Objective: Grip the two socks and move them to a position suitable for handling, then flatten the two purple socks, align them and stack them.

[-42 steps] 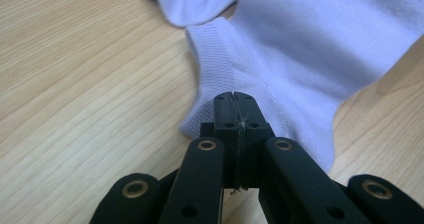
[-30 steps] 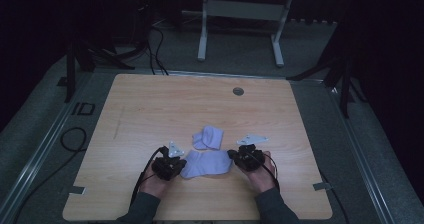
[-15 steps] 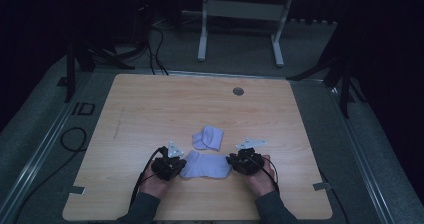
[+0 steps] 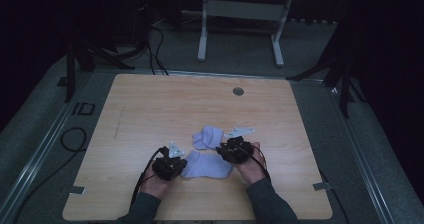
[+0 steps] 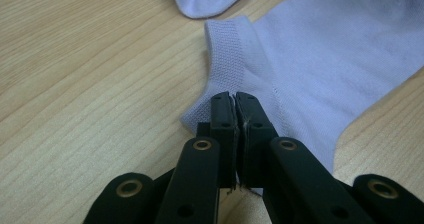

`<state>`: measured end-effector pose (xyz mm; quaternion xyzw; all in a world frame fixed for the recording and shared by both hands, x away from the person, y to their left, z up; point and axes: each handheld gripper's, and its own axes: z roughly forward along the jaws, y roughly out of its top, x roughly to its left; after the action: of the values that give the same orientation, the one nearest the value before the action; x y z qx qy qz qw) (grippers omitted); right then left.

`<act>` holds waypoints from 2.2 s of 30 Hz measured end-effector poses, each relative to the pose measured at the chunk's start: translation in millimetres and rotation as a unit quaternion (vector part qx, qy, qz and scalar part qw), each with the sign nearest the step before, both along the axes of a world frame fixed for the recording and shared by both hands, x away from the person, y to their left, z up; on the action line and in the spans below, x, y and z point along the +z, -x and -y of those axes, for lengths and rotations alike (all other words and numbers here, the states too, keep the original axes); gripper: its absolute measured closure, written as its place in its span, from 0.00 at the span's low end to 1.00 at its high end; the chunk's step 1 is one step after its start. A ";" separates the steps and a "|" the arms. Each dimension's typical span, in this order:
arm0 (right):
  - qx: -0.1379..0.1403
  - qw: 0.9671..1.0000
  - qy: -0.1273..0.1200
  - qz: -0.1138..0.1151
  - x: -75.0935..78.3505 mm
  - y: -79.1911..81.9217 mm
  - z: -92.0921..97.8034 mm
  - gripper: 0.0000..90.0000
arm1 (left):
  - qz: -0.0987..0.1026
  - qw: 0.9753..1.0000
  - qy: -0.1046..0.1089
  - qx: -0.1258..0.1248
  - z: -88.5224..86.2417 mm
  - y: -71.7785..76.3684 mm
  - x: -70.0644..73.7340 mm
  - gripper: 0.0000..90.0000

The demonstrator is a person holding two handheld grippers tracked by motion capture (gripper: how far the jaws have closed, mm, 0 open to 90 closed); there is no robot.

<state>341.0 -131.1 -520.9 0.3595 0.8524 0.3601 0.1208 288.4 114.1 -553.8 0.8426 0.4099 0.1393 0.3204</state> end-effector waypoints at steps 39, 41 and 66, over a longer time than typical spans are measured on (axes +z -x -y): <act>-0.004 1.000 0.011 -0.026 5.7 -58.9 -51.1 0.74 | 0.002 1.000 -0.001 -0.005 2.2 -0.2 -0.3 0.96; -0.004 1.000 0.010 -0.027 5.6 -59.6 -51.8 0.73 | 0.002 1.000 -0.001 -0.005 2.2 -0.3 -0.3 0.96; -0.028 0.996 0.009 -0.088 -8.2 -80.5 -65.2 0.99 | 0.005 1.000 -0.001 -0.007 2.5 -0.5 -0.7 0.96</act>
<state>421.5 -65.9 -529.1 0.4124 0.8526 0.3155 0.0588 288.9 111.6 -554.4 0.8448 0.4026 0.1418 0.3228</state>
